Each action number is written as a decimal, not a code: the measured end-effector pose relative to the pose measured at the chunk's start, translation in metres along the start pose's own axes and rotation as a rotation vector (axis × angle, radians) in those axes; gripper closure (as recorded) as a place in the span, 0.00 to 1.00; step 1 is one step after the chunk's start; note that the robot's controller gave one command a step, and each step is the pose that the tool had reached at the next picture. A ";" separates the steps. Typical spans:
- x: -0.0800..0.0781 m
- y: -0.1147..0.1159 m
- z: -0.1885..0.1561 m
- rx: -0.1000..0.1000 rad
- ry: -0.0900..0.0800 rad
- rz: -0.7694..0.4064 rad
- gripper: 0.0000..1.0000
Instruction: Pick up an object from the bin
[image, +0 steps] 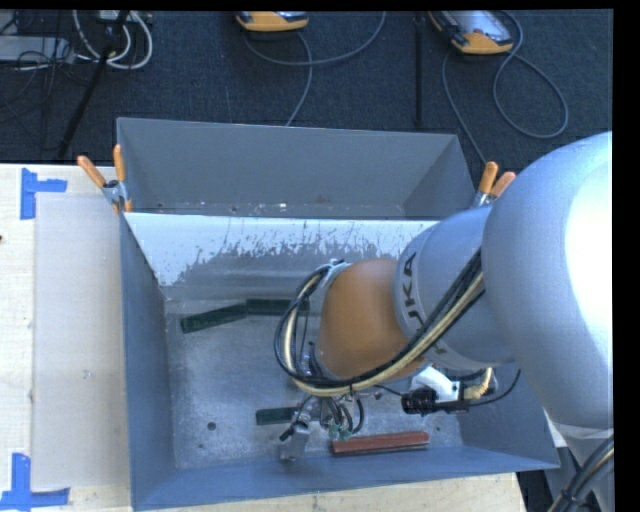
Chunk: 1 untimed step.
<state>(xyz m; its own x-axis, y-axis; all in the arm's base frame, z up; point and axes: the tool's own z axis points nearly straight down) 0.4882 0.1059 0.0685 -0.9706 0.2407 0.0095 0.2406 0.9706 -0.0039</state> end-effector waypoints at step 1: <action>-0.003 0.001 -0.001 -0.004 -0.007 0.004 1.00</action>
Offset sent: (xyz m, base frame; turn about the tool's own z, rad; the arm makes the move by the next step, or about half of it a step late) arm 0.0000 0.0000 0.0000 0.0000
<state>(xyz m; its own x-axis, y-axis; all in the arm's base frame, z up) 0.4919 0.1063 0.0697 -0.9697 0.2442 0.0020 0.2442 0.9697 0.0001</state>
